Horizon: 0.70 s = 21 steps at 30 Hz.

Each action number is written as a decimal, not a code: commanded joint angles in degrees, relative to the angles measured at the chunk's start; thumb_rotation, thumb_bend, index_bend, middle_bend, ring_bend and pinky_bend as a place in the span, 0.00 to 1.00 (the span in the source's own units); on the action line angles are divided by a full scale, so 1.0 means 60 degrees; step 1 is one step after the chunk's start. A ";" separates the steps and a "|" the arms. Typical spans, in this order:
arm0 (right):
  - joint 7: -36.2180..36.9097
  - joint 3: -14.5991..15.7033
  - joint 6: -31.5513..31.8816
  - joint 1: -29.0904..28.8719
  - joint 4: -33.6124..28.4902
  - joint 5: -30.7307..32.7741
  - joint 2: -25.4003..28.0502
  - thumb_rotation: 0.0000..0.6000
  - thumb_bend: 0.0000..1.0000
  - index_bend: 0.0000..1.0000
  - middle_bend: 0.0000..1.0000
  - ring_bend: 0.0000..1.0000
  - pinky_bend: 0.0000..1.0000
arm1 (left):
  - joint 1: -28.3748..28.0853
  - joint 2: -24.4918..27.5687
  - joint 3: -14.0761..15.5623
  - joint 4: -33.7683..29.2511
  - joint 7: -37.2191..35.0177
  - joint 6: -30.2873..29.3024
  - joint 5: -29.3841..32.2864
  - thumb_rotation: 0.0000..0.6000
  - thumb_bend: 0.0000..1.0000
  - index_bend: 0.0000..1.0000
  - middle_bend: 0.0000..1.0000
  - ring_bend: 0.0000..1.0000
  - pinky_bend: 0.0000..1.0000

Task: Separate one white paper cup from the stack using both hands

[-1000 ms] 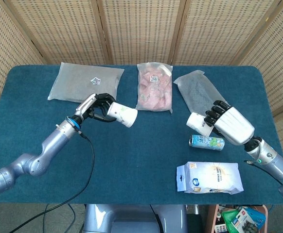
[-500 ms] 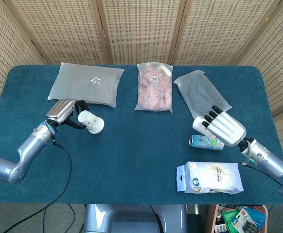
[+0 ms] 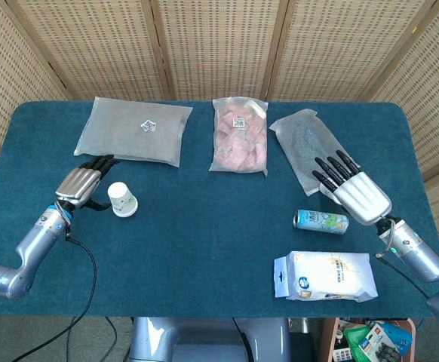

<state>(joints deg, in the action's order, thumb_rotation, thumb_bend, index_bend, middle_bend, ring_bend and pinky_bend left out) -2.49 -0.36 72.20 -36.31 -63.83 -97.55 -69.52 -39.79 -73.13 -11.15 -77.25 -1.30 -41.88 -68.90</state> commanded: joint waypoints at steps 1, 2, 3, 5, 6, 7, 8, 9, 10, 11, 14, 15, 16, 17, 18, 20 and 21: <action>-0.0364 -0.0273 0.0231 0.0351 -0.0963 0.0404 0.0405 1.00 0.00 0.12 0.06 0.07 0.00 | 0.0185 0.0306 -0.0010 -0.0311 -0.0234 -0.0197 0.0137 1.00 0.24 0.00 0.00 0.00 0.01; -0.0359 -0.0325 0.0374 0.0450 -0.1193 0.0475 0.0490 1.00 0.00 0.12 0.06 0.07 0.00 | 0.0268 0.0410 -0.0024 -0.0406 -0.0326 -0.0327 0.0132 1.00 0.24 0.00 0.00 0.00 0.01; -0.0322 -0.0372 0.0532 0.0562 -0.1433 0.0546 0.0581 1.00 0.00 0.12 0.06 0.06 0.00 | 0.0358 0.0516 -0.0035 -0.0505 -0.0436 -0.0468 0.0107 1.00 0.24 0.00 0.00 0.00 0.00; -0.0211 -0.0467 0.0976 0.0873 -0.1982 0.0692 0.0803 1.00 0.00 0.12 0.05 0.05 0.00 | 0.0625 0.0809 -0.0059 -0.0775 -0.0772 -0.0851 0.0018 1.00 0.22 0.00 0.00 0.00 0.00; -0.0131 -0.0509 0.1239 0.1073 -0.2264 0.0778 0.0915 1.00 0.00 0.12 0.05 0.05 0.00 | 0.0813 0.0987 -0.0059 -0.0944 -0.0962 -0.1117 -0.0044 1.00 0.21 0.00 0.00 0.00 0.00; -0.0081 -0.0530 0.1370 0.1180 -0.2402 0.0833 0.0963 1.00 0.00 0.12 0.05 0.04 0.00 | 0.0914 0.1078 -0.0051 -0.1030 -0.1045 -0.1257 -0.0078 1.00 0.20 0.00 0.00 0.00 0.00; -0.0023 -0.0547 0.1495 0.1289 -0.2536 0.0891 0.1006 1.00 0.00 0.12 0.04 0.03 0.00 | 0.1019 0.1171 -0.0038 -0.1118 -0.1121 -0.1400 -0.0115 1.00 0.19 0.00 0.00 0.00 0.00; 0.0077 -0.0567 0.1675 0.1458 -0.2723 0.0984 0.1057 1.00 0.00 0.12 0.03 0.02 0.00 | 0.1188 0.1298 -0.0016 -0.1243 -0.1223 -0.1634 -0.0160 1.00 0.18 0.00 0.00 0.00 0.00; 0.0185 -0.0578 0.1838 0.1625 -0.2884 0.1075 0.1094 1.00 0.00 0.11 0.02 0.01 0.00 | 0.1360 0.1404 0.0010 -0.1356 -0.1298 -0.1884 -0.0202 1.00 0.16 0.00 0.00 0.00 0.00; 0.0285 -0.0579 0.1985 0.1787 -0.3010 0.1156 0.1122 1.00 0.00 0.10 0.01 0.01 0.00 | 0.1533 0.1503 0.0054 -0.1457 -0.1336 -0.2128 -0.0247 1.00 0.16 0.00 0.00 0.00 0.00; 0.0521 -0.0559 0.2330 0.2256 -0.3239 0.1425 0.1139 1.00 0.00 0.07 0.00 0.00 0.00 | 0.2058 0.1764 0.0219 -0.1777 -0.1311 -0.2865 -0.0371 1.00 0.14 0.00 0.00 0.00 0.00; 0.0658 -0.0570 0.2477 0.2469 -0.3334 0.1589 0.1108 1.00 0.00 0.05 0.00 0.00 0.00 | 0.2298 0.1867 0.0290 -0.1945 -0.1259 -0.3210 -0.0407 1.00 0.14 0.00 0.00 0.00 0.00; 0.0769 -0.0578 0.2592 0.2636 -0.3411 0.1718 0.1078 1.00 0.00 0.03 0.00 0.00 0.00 | 0.2478 0.1946 0.0348 -0.2087 -0.1226 -0.3462 -0.0443 1.00 0.14 0.00 0.00 0.00 0.00; 0.0861 -0.0586 0.2692 0.2778 -0.3469 0.1841 0.1050 1.00 0.00 0.02 0.00 0.00 0.00 | 0.2624 0.2002 0.0393 -0.2192 -0.1218 -0.3651 -0.0458 1.00 0.14 0.00 0.00 0.00 0.00; 0.0946 -0.0596 0.2821 0.2938 -0.3533 0.1969 0.1010 1.00 0.00 0.01 0.00 0.00 0.00 | 0.2798 0.2065 0.0449 -0.2317 -0.1209 -0.3892 -0.0497 1.00 0.13 0.00 0.00 0.00 0.00; 0.1038 -0.0573 0.3123 0.3310 -0.3678 0.2180 0.0913 1.00 0.00 0.00 0.00 0.00 0.00 | 0.3162 0.2169 0.0597 -0.2573 -0.1150 -0.4417 -0.0662 1.00 0.13 0.00 0.00 0.00 0.00; 0.0983 -0.0553 0.3339 0.3535 -0.3767 0.2237 0.0852 1.00 0.00 0.00 0.00 0.00 0.00 | 0.3411 0.2219 0.0721 -0.2703 -0.1049 -0.4757 -0.0776 1.00 0.13 0.00 0.00 0.00 0.00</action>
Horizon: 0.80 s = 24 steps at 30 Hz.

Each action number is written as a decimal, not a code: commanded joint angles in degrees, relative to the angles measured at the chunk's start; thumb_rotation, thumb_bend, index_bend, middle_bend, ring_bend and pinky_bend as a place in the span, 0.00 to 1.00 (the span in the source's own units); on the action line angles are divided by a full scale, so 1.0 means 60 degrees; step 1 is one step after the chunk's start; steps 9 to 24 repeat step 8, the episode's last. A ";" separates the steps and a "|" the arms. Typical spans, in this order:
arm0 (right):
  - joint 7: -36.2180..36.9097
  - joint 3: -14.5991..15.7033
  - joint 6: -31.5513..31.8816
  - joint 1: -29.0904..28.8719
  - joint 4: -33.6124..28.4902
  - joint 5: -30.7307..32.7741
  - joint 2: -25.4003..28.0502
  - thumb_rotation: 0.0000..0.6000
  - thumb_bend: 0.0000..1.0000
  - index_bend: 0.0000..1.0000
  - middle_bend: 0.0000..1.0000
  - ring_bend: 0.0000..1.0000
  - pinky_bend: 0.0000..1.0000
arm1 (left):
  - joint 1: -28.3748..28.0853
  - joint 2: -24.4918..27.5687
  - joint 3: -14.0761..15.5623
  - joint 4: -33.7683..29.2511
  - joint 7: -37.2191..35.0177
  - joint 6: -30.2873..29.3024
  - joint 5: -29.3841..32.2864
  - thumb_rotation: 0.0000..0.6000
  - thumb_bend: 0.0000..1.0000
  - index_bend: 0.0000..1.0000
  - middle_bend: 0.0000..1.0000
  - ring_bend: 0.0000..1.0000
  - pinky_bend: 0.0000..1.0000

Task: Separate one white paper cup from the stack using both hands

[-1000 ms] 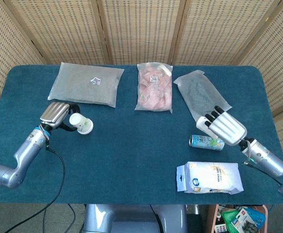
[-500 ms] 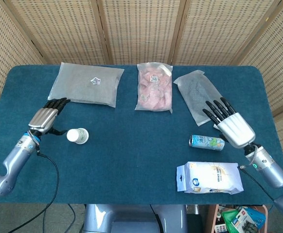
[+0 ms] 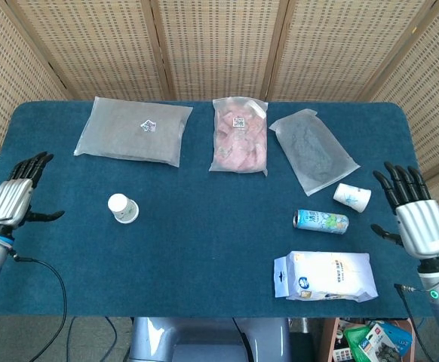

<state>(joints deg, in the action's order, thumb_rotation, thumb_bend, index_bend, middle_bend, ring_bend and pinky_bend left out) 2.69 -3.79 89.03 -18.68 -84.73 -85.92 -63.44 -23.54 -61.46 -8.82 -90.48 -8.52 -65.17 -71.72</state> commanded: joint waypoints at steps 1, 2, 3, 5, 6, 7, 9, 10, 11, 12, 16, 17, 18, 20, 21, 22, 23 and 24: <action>-0.0006 0.0043 0.0716 0.0766 -0.0334 0.0315 -0.0209 1.00 0.00 0.00 0.00 0.00 0.00 | 0.0902 0.0315 0.0433 -0.0607 0.0265 -0.1133 -0.0366 1.00 0.13 0.00 0.00 0.00 0.00; -0.0249 0.0195 0.1114 0.1116 -0.0531 0.0219 -0.0296 1.00 0.00 0.00 0.00 0.00 0.00 | 0.1269 0.0428 0.0634 -0.0869 0.0532 -0.1595 -0.0467 1.00 0.13 0.00 0.00 0.00 0.00; -0.0392 0.0258 0.1276 0.1256 -0.0648 0.0123 -0.0323 1.00 0.00 0.00 0.00 0.00 0.00 | 0.1412 0.0469 0.0715 -0.1013 0.0698 -0.1807 -0.0561 1.00 0.13 0.00 0.00 0.00 0.00; -0.0580 0.0331 0.1435 0.1450 -0.0859 -0.0019 -0.0336 1.00 0.00 0.00 0.00 0.00 0.00 | 0.1603 0.0504 0.0846 -0.1171 0.0863 -0.2087 -0.0809 1.00 0.13 0.00 0.00 0.00 0.00; -0.0629 0.0344 0.1488 0.1513 -0.0920 -0.0078 -0.0331 1.00 0.00 0.00 0.00 0.00 0.00 | 0.1663 0.0499 0.0888 -0.1182 0.0842 -0.2163 -0.0910 1.00 0.13 0.00 0.00 0.00 0.00; -0.0668 0.0341 0.1517 0.1559 -0.0951 -0.0116 -0.0333 1.00 0.00 0.00 0.00 0.00 0.00 | 0.1705 0.0484 0.0913 -0.1166 0.0818 -0.2218 -0.0989 1.00 0.13 0.00 0.00 0.00 0.00; -0.0705 0.0339 0.1531 0.1603 -0.0967 -0.0141 -0.0332 1.00 0.00 0.00 0.00 0.00 0.00 | 0.1742 0.0462 0.0937 -0.1138 0.0802 -0.2260 -0.1056 1.00 0.13 0.00 0.00 0.00 0.00; -0.0705 0.0339 0.1531 0.1603 -0.0967 -0.0141 -0.0332 1.00 0.00 0.00 0.00 0.00 0.00 | 0.1742 0.0462 0.0937 -0.1138 0.0802 -0.2260 -0.1056 1.00 0.13 0.00 0.00 0.00 0.00; -0.0705 0.0339 0.1531 0.1603 -0.0967 -0.0141 -0.0332 1.00 0.00 0.00 0.00 0.00 0.00 | 0.1742 0.0462 0.0937 -0.1138 0.0802 -0.2260 -0.1056 1.00 0.13 0.00 0.00 0.00 0.00; -0.0705 0.0339 0.1531 0.1603 -0.0967 -0.0141 -0.0332 1.00 0.00 0.00 0.00 0.00 0.00 | 0.1742 0.0462 0.0937 -0.1138 0.0802 -0.2260 -0.1056 1.00 0.13 0.00 0.00 0.00 0.00; -0.0705 0.0339 0.1531 0.1603 -0.0967 -0.0141 -0.0332 1.00 0.00 0.00 0.00 0.00 0.00 | 0.1742 0.0462 0.0937 -0.1138 0.0802 -0.2260 -0.1056 1.00 0.13 0.00 0.00 0.00 0.00; -0.0705 0.0339 0.1531 0.1603 -0.0967 -0.0141 -0.0332 1.00 0.00 0.00 0.00 0.00 0.00 | 0.1742 0.0462 0.0937 -0.1138 0.0802 -0.2260 -0.1056 1.00 0.13 0.00 0.00 0.00 0.00; -0.0705 0.0339 0.1531 0.1603 -0.0967 -0.0141 -0.0332 1.00 0.00 0.00 0.00 0.00 0.00 | 0.1742 0.0462 0.0937 -0.1138 0.0802 -0.2260 -0.1056 1.00 0.13 0.00 0.00 0.00 0.00; -0.0705 0.0339 0.1531 0.1603 -0.0967 -0.0141 -0.0332 1.00 0.00 0.00 0.00 0.00 0.00 | 0.1742 0.0462 0.0937 -0.1138 0.0802 -0.2260 -0.1056 1.00 0.13 0.00 0.00 0.00 0.00; -0.0705 0.0339 0.1531 0.1603 -0.0967 -0.0141 -0.0332 1.00 0.00 0.00 0.00 0.00 0.00 | 0.1742 0.0462 0.0937 -0.1138 0.0802 -0.2260 -0.1056 1.00 0.13 0.00 0.00 0.00 0.00; -0.0705 0.0339 0.1531 0.1603 -0.0967 -0.0141 -0.0332 1.00 0.00 0.00 0.00 0.00 0.00 | 0.1742 0.0462 0.0937 -0.1138 0.0802 -0.2260 -0.1056 1.00 0.13 0.00 0.00 0.00 0.00; -0.0705 0.0339 0.1531 0.1603 -0.0967 -0.0141 -0.0332 1.00 0.00 0.00 0.00 0.00 0.00 | 0.1742 0.0462 0.0937 -0.1138 0.0802 -0.2260 -0.1056 1.00 0.13 0.00 0.00 0.00 0.00; -0.0705 0.0339 0.1531 0.1603 -0.0967 -0.0141 -0.0332 1.00 0.00 0.00 0.00 0.00 0.00 | 0.1742 0.0462 0.0937 -0.1138 0.0802 -0.2260 -0.1056 1.00 0.13 0.00 0.00 0.00 0.00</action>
